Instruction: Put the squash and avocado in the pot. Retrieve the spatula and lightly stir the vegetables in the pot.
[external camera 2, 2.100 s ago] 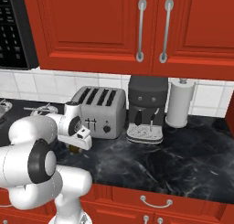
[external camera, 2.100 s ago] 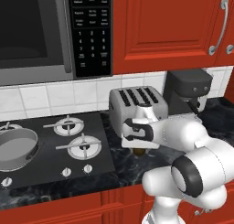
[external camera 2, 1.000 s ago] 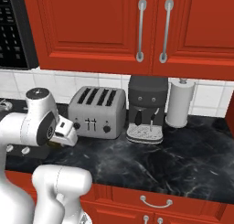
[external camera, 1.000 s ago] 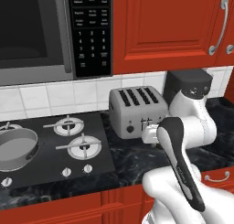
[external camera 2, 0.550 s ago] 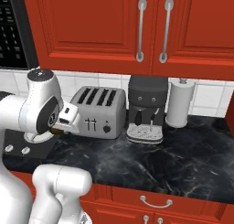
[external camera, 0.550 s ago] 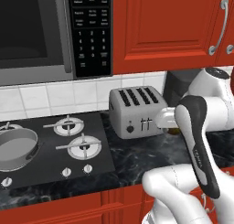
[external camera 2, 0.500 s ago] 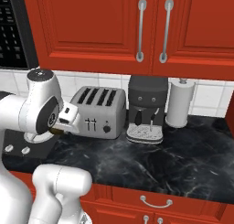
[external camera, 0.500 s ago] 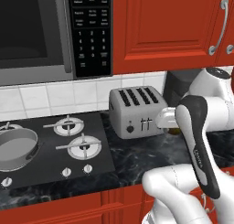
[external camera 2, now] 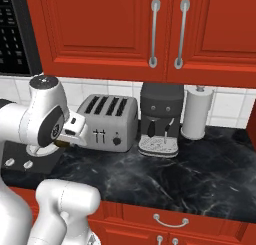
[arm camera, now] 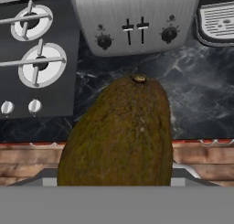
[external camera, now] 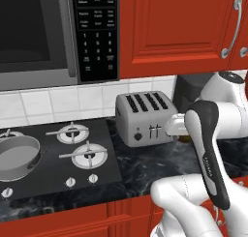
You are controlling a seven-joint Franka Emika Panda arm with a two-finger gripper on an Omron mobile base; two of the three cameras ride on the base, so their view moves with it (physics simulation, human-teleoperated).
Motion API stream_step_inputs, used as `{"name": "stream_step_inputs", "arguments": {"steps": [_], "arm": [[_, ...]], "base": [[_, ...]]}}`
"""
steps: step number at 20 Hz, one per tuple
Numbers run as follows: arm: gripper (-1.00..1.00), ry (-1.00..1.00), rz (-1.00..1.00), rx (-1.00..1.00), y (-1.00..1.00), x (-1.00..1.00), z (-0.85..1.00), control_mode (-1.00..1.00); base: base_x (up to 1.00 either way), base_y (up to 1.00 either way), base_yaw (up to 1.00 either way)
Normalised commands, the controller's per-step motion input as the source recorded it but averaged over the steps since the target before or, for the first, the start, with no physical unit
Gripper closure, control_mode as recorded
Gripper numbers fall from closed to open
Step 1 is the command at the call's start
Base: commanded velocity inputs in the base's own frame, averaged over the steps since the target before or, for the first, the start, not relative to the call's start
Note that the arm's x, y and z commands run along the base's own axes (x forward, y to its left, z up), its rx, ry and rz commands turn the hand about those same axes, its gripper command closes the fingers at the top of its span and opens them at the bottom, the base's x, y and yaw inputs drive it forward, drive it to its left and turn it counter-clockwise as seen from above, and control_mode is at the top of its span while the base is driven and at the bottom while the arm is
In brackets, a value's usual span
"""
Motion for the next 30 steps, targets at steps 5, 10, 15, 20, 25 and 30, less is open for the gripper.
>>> {"name": "stream_step_inputs", "arguments": {"steps": [5, 10, 15, 20, 25, 30], "arm": [[1.00, -0.01, 0.00, 0.00, 0.03, -0.07, 0.00, 1.00], [1.00, 0.00, 0.00, 0.00, 0.00, 0.00, 0.00, 1.00], [1.00, 0.00, 0.00, 0.00, 0.00, 0.00, 0.00, 1.00], [1.00, 0.00, 0.00, 0.00, 0.00, 0.00, 0.00, 1.00], [1.00, 0.00, 0.00, 0.00, 0.00, 0.00, 0.00, 1.00], [1.00, 0.00, 0.00, 0.00, 0.00, 0.00, 0.00, 1.00]], "base": [[-0.20, 0.25, 0.00], [-0.47, 0.99, 0.01], [0.22, 1.00, 0.00], [0.34, 0.76, -0.09], [0.35, 0.34, -0.02], [0.04, 0.56, -0.01]]}}
